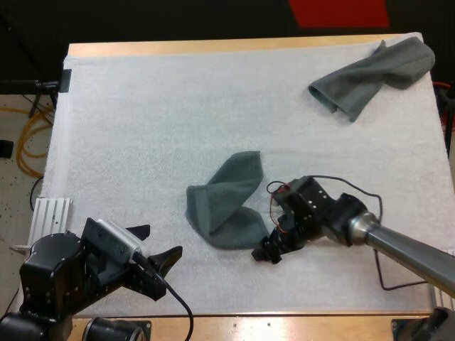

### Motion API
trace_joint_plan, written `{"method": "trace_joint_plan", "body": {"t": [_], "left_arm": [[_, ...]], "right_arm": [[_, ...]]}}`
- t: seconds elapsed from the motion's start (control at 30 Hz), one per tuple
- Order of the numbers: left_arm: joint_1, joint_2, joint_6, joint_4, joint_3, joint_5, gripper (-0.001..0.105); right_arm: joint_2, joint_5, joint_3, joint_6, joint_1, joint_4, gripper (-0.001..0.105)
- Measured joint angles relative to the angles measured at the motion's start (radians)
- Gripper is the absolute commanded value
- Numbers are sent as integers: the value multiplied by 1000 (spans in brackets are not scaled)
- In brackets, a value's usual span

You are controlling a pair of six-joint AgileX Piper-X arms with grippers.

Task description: Pick towel from pile fold and stack

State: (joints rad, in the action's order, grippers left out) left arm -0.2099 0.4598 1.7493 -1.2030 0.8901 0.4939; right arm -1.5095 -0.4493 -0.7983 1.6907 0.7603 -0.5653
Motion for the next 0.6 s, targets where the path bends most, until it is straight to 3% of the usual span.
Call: {"method": "trace_joint_plan", "body": {"t": [0.37,0.47,0.6], "left_arm": [[0,0,0,-28,0,0,68],[0,0,0,-29,0,0,68],[0,0,0,-29,0,0,68]], "right_arm": [[-128,-55,-1,-80,0,139,75],[-138,-56,-4,-99,0,142,53],[-148,-29,-4,-102,0,136,2]]}}
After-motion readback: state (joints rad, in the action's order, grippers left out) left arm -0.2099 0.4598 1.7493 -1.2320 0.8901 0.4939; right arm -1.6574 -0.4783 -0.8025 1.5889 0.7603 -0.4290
